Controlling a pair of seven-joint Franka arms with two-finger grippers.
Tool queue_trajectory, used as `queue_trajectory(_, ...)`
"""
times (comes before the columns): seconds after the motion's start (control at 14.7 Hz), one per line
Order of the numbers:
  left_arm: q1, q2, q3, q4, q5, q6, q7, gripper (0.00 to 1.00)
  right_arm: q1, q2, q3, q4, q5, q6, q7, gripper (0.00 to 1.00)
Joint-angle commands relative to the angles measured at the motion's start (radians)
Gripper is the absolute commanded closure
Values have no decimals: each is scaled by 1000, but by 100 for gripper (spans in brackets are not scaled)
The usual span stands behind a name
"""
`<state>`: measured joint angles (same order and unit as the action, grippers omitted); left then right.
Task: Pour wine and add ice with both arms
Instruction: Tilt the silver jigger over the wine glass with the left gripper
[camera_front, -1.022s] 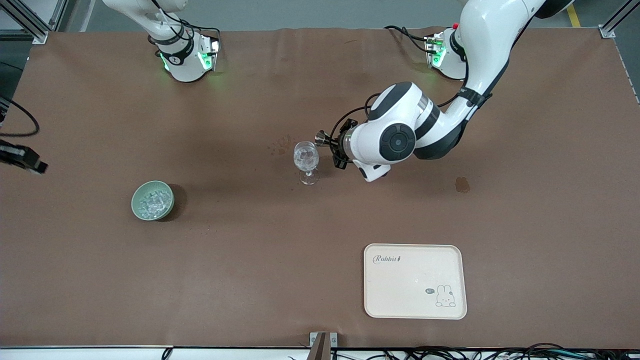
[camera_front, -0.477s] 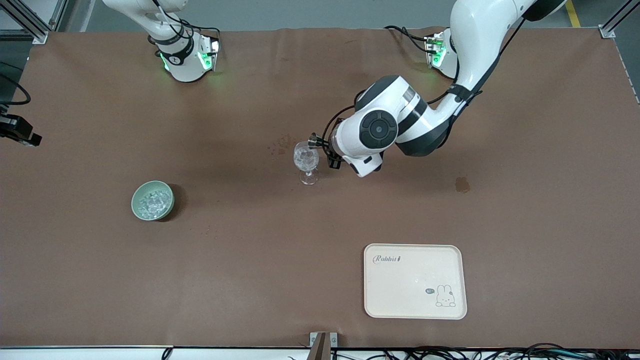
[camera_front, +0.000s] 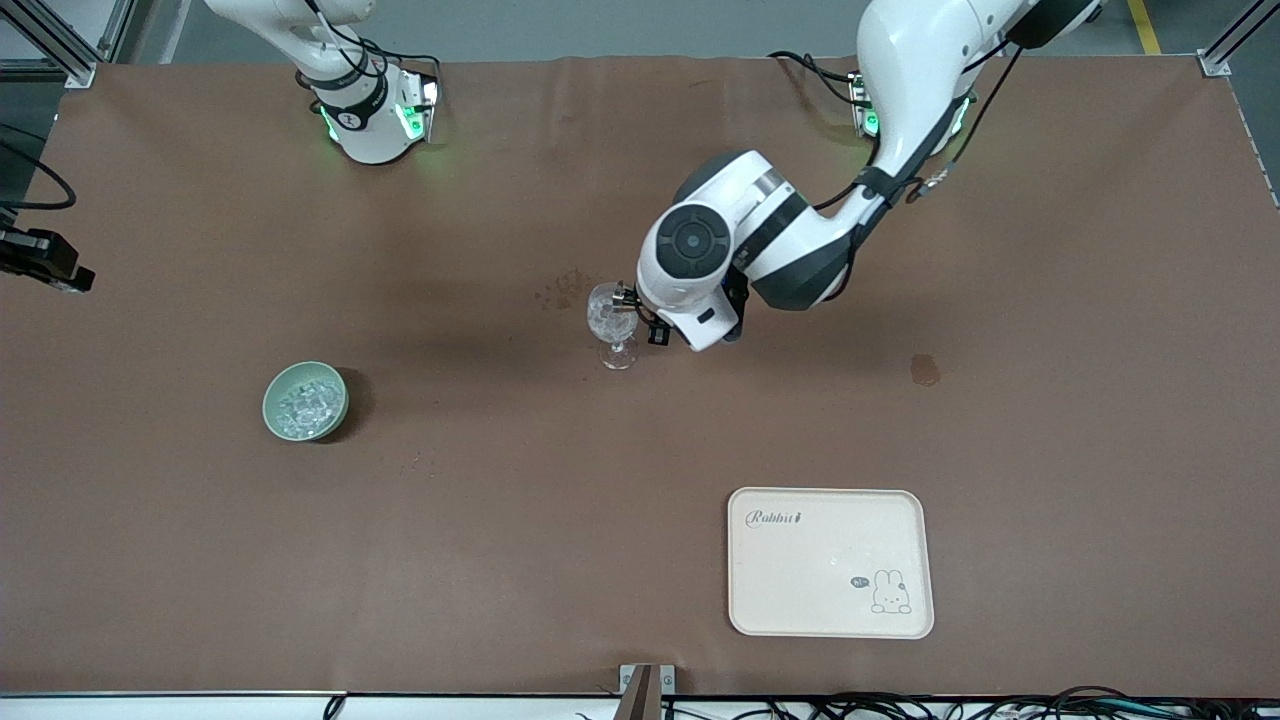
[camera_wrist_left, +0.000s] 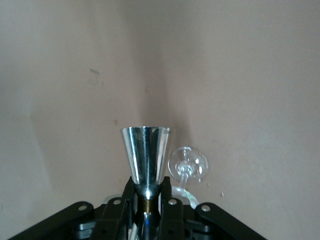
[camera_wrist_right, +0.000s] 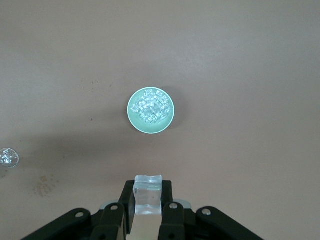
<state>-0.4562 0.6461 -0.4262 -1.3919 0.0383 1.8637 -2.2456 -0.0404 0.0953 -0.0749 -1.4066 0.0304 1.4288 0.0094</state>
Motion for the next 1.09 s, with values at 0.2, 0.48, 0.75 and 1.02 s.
queue_trajectory(0.2,-180,7,193,99,40,-135,-9,100,2,-9,6,-12,-20,2,0,99)
queue_trajectory(0.48,-182,7,195,138,41,-164,-8,100,2,-8,6,-12,-20,2,0,99)
queue_trajectory(0.75,-200,6,196,166,43,-172,-8,100,4,-8,6,-12,-18,4,1,99)
queue_trajectory(1.02,-240,6,196,165,118,-175,-3,100,4,-8,6,-12,-18,9,1,99)
